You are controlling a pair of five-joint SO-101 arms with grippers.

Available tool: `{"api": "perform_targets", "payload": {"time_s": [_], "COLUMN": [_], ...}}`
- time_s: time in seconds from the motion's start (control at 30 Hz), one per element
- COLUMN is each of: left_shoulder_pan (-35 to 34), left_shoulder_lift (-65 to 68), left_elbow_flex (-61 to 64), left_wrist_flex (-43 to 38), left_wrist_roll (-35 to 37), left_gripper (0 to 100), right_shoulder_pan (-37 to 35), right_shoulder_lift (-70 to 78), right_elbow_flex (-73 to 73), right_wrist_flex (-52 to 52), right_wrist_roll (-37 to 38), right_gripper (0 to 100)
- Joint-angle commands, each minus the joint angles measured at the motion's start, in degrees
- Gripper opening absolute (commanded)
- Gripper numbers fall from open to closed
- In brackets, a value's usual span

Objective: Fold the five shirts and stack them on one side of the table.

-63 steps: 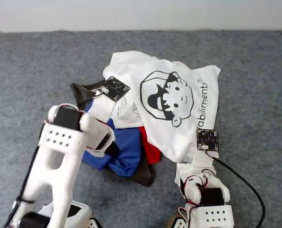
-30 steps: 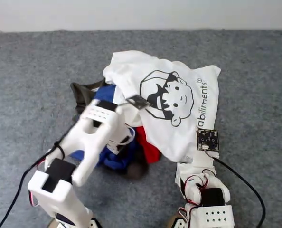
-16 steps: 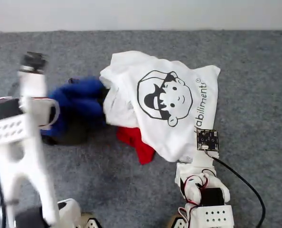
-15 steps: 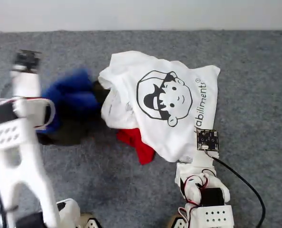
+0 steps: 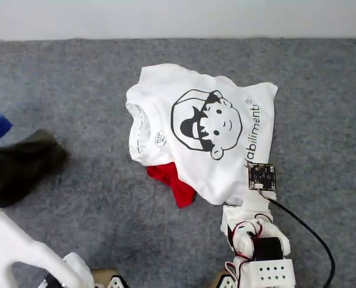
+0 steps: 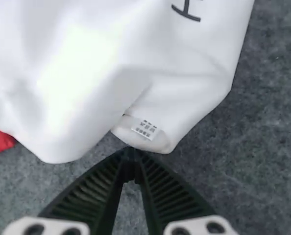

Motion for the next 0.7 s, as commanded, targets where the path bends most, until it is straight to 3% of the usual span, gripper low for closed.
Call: {"api": "perform_targets", "payload": {"time_s": [0.0,0.17,0.43,0.57,0.67], "left_shoulder_pan": [-0.79,-0.97,0.26,9.49,21.01], "left_shoulder_lift": [-2.37,-2.64,-2.55,-2.55,-2.02], "left_elbow_flex": [1.10,-0.13,-11.65,-15.60,-15.52], "left_wrist_flex": [-1.93,3.87,12.84,19.25,20.22], "left_wrist_roll": [-1.32,-1.05,-2.11,0.26,8.62], "left_gripper": [5,29,30,30,30], "right_shoulder_pan": [0.40,0.40,0.40,0.40,0.40], "right_shoulder_lift": [-0.31,-0.31,-0.31,-0.31,-0.31], "right_elbow_flex": [0.09,0.09,0.09,0.09,0.09], "right_wrist_flex": [-0.92,-0.92,-0.92,-0.92,-0.92], "right_wrist_roll": [-0.62,-0.62,-0.62,-0.62,-0.62], "right_gripper": [0.9,0.9,0.9,0.9,0.9]}}
